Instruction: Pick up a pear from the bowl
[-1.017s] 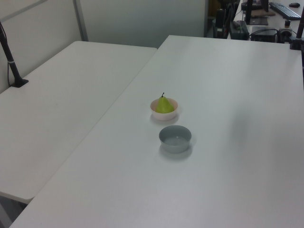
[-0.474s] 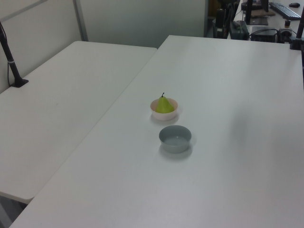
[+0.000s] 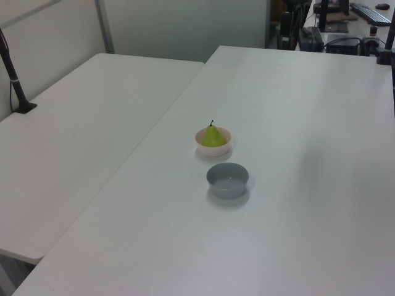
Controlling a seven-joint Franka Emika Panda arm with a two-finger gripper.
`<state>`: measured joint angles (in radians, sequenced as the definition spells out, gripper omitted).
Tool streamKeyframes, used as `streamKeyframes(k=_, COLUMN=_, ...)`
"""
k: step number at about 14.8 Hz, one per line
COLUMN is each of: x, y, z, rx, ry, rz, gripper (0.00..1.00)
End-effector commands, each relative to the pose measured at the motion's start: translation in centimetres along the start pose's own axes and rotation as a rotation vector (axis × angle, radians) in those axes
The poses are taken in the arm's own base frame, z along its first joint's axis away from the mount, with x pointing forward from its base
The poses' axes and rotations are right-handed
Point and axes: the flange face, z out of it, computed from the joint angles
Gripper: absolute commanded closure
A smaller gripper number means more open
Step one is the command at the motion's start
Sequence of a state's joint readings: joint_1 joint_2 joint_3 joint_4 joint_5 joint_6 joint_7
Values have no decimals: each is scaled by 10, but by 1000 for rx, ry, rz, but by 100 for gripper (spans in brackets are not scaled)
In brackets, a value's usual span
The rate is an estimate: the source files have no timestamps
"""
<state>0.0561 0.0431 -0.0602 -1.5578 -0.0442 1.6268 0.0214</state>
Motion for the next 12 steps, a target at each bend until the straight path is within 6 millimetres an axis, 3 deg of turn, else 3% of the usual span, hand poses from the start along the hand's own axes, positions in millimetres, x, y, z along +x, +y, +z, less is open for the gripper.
streamKeyframes(k=1, x=-6, y=-2, z=2, rx=10, ry=-14, rz=-27, gripper=0)
streamKeyframes(k=5, x=-1, y=-8, z=5, rx=10, ry=2, rz=-36, gripper=0)
streamKeyframes(k=10, x=16, y=-18, z=29, rx=21, ry=4, rz=-47, gripper=0)
streamKeyframes(k=12, x=24, y=-38, z=43, rx=21, ry=0, rz=-68, gripper=0)
